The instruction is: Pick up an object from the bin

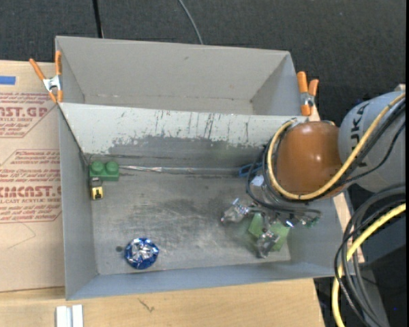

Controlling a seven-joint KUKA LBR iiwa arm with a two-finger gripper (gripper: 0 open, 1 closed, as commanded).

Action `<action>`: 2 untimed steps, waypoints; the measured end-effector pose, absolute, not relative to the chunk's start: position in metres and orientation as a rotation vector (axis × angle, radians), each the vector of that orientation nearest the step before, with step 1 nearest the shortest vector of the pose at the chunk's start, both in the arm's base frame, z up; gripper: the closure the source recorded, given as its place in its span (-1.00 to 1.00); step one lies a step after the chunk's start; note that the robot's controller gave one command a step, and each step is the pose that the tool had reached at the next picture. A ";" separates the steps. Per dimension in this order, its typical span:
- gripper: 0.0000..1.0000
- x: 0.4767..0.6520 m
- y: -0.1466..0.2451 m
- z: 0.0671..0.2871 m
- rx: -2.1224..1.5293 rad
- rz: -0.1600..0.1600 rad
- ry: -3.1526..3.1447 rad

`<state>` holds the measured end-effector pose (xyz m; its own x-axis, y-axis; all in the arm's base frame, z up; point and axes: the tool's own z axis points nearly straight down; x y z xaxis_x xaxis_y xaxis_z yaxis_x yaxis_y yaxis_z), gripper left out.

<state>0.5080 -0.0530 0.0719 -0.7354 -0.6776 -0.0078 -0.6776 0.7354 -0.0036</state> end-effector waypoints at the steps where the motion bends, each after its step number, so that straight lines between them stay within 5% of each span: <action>1: -1.00 0.529 -0.110 0.088 -1.104 0.013 2.936; 2: 1.00 0.529 -0.103 0.088 -1.104 0.034 2.933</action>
Offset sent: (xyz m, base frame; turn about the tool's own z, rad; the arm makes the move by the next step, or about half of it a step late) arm 0.0242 -0.0765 0.0197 0.0331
